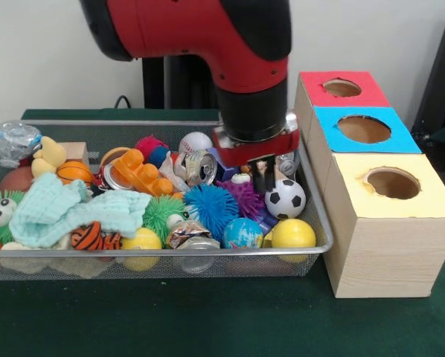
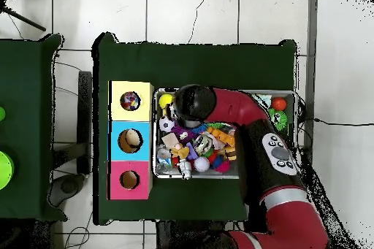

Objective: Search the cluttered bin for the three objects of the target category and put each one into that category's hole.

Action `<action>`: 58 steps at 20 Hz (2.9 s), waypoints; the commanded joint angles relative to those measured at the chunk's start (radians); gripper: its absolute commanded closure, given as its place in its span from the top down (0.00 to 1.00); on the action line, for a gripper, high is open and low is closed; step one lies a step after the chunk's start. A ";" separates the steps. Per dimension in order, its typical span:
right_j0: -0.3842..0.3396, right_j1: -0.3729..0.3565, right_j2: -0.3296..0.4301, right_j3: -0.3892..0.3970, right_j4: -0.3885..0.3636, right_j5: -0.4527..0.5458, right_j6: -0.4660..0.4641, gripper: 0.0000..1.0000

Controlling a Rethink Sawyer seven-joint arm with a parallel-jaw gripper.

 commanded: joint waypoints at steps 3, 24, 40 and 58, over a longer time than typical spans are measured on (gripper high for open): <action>-0.063 0.002 -0.026 -0.080 -0.116 0.086 -0.084 0.00; -0.094 -0.063 -0.041 0.141 -0.174 -0.014 0.029 0.00; -0.147 0.030 -0.020 0.051 -0.253 -0.048 -0.041 0.00; -0.115 0.070 -0.017 0.134 -0.254 -0.165 0.088 0.00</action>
